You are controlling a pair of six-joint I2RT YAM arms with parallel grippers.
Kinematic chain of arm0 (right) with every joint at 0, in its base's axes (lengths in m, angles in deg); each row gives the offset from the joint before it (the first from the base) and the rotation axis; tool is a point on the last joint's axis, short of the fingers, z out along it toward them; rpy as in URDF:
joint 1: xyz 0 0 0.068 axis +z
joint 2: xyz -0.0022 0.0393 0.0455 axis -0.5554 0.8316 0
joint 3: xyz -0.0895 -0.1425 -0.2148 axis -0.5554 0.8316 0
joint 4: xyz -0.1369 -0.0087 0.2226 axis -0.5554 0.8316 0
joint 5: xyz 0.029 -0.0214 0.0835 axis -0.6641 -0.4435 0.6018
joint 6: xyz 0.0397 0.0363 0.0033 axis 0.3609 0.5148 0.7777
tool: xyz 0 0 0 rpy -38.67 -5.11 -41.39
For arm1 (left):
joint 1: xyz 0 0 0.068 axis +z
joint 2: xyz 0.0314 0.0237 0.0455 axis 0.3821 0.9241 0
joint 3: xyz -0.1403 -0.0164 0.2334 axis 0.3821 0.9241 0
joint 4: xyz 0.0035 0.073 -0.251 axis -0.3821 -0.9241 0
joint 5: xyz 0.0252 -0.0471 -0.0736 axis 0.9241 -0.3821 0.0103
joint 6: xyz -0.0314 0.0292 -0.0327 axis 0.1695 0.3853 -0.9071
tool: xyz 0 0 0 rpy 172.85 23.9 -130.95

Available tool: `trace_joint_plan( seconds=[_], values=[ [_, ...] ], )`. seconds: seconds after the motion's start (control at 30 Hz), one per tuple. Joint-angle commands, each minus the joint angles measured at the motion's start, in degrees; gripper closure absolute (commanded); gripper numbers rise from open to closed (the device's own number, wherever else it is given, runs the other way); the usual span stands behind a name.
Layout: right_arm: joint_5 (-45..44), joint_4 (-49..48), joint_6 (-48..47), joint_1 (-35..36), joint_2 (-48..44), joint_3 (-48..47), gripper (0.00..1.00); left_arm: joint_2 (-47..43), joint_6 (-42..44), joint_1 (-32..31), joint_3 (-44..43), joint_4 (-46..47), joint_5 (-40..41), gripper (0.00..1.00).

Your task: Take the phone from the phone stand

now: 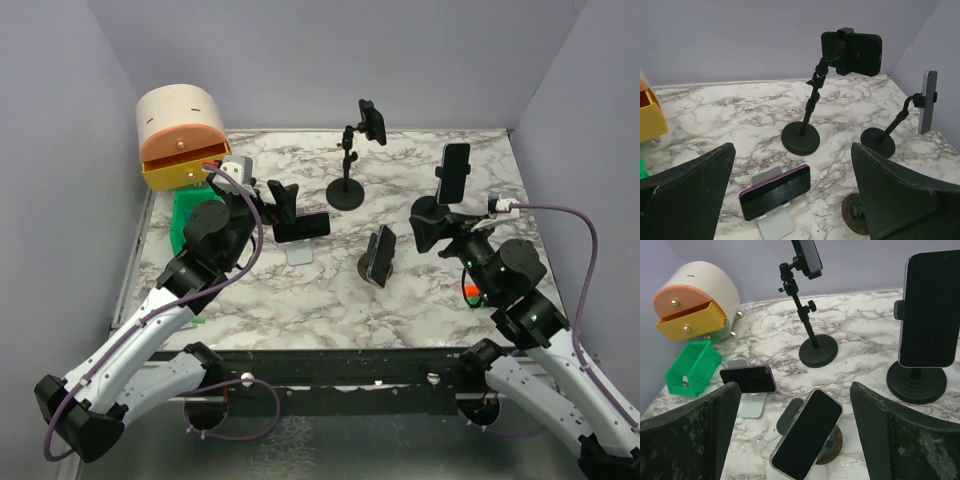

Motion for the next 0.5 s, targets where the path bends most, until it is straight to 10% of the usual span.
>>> trace_joint_plan(
  seconds=[0.0,0.47],
  values=[
    [1.22,0.28,1.78,-0.14,-0.42,-0.50,0.04,-1.43,-0.05,-0.63,0.73,1.70,-0.43,0.01],
    [3.05,8.87,4.56,-0.14,9.74,-4.73,0.08,-2.87,2.71,-1.55,3.55,5.06,-4.13,0.01]
  ],
)
